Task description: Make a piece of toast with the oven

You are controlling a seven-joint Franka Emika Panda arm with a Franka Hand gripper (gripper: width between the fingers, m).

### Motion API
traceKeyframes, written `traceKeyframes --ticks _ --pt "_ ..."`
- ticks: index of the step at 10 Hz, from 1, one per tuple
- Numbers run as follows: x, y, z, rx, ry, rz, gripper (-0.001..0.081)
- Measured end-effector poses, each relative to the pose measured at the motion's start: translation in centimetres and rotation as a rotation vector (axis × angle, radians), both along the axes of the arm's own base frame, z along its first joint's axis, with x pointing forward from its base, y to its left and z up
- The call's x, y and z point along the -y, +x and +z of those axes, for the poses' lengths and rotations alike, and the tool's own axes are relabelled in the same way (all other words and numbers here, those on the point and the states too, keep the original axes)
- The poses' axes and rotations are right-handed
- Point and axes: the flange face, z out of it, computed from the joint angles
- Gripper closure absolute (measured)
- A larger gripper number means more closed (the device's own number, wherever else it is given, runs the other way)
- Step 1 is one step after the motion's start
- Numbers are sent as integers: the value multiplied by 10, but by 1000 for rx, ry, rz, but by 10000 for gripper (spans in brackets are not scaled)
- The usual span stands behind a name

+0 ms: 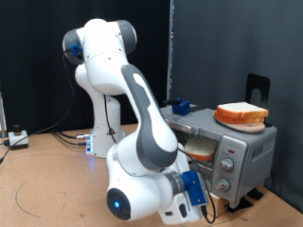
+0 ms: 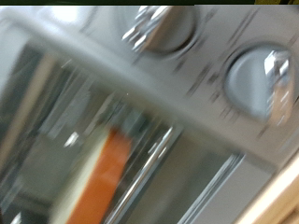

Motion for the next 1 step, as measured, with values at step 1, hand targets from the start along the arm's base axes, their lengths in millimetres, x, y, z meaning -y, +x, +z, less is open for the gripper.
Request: traceKeyframes --ticks 1 --pt "15 0 8 -15 -21 41 13"
